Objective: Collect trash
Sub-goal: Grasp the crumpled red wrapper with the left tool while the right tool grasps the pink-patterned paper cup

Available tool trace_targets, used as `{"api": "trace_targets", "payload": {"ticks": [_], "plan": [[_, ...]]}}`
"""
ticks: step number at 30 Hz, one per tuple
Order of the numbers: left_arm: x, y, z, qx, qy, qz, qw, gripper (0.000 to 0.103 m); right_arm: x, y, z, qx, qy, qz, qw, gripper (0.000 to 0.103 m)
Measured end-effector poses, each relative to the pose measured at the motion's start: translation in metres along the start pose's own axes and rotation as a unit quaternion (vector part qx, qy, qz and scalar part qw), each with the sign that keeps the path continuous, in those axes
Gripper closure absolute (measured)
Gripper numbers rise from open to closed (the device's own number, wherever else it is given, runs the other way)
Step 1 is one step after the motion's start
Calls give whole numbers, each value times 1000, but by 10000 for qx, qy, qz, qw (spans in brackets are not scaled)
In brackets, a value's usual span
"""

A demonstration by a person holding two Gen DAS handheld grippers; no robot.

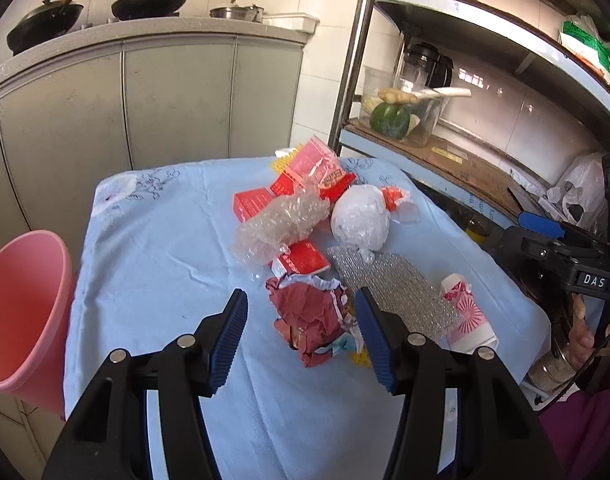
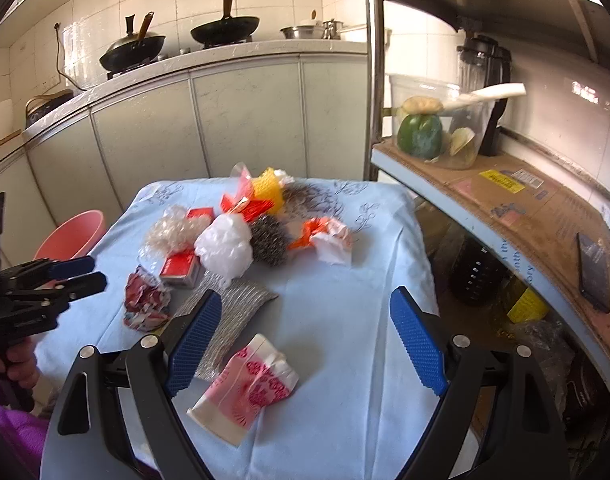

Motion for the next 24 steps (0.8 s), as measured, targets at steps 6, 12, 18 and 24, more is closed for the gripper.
{"api": "trace_targets", "payload": {"ticks": [6,12,18,24], "plan": [[26,-10,-9,-247,-124,-401,9988,47,-2,-13,-18,-129,435,-366,9983,16],[44,-20,-8,-245,-240,-716,9968,49,-5,-22,-39,-461,630,-472,9958,16],[43,-18,-10,-321,-307,-632,9970,70,0,-34,-52,-700,707,-749,9922,19],[35,-16,-13,-375,-287,-471,9978,78,19,-50,-51,-651,625,-1322,9871,37]]}}
Point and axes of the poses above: each gripper's, at about its wrist camera, not at the fingertips, and x roughly the way its jaws point, z to its right, y to its top, the point moved 8 cm from there along x, roughly the way its jaws point, and after that the axes turned 15 degrees about -y, right-handed, at the moved point
